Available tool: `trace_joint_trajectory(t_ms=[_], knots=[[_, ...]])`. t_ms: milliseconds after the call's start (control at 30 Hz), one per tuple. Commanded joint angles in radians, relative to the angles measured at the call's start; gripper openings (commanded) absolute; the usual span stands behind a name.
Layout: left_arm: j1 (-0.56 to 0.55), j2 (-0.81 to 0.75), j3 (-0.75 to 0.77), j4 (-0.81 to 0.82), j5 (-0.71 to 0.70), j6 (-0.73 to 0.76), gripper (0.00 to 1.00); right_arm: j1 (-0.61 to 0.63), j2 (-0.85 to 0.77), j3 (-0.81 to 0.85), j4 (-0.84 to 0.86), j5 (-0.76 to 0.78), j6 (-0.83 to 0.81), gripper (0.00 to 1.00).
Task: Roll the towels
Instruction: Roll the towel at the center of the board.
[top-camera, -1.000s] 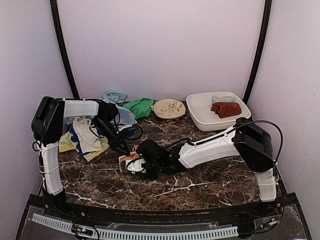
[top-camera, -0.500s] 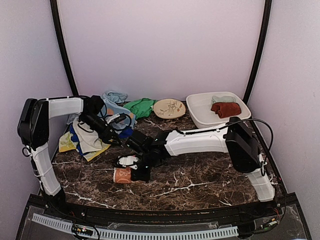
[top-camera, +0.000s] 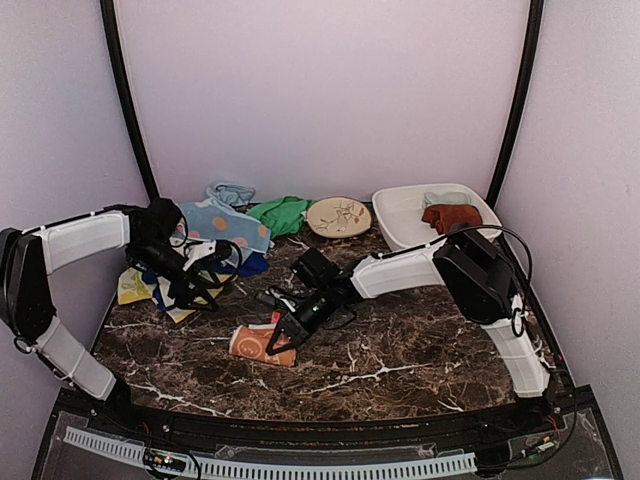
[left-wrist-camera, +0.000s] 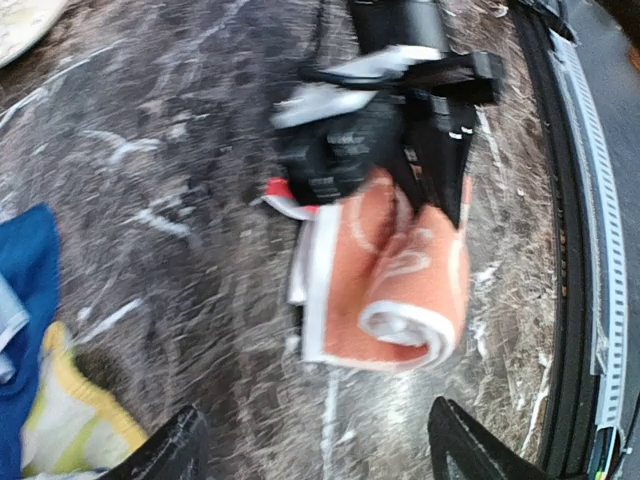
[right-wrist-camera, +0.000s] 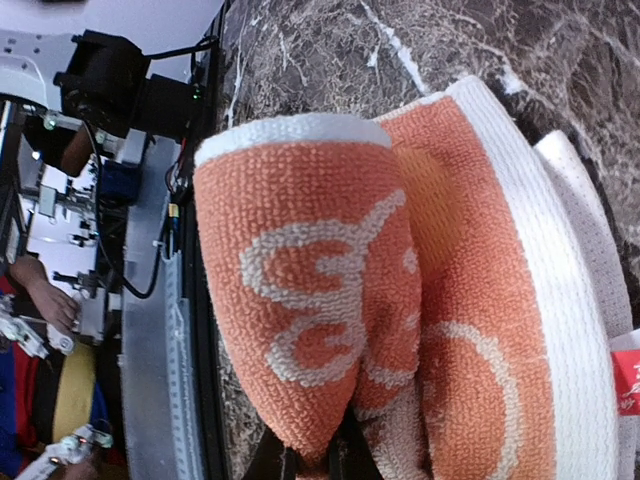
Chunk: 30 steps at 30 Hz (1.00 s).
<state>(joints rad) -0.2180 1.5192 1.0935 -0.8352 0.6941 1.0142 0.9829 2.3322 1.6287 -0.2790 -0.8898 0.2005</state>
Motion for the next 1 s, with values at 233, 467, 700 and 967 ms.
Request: trace_joint_trajectory(t_ms=[233, 467, 700, 967], knots=[[-0.328, -0.08, -0.112, 0.184, -0.071, -0.059, 0.87, -0.015, 0.128, -0.044, -0.074, -0.039, 0.332, 0.0], [-0.442, 0.027, -0.134, 0.27, -0.164, -0.095, 0.7, -0.019, 0.144, -0.025, -0.053, -0.035, 0.407, 0.0], [-0.443, 0.068, -0.239, 0.432, -0.256, -0.139, 0.41, -0.027, 0.121, -0.049, 0.043, -0.045, 0.476, 0.1], [-0.442, 0.124, -0.264, 0.441, -0.31, -0.173, 0.35, -0.051, 0.034, -0.183, 0.32, -0.067, 0.611, 0.21]])
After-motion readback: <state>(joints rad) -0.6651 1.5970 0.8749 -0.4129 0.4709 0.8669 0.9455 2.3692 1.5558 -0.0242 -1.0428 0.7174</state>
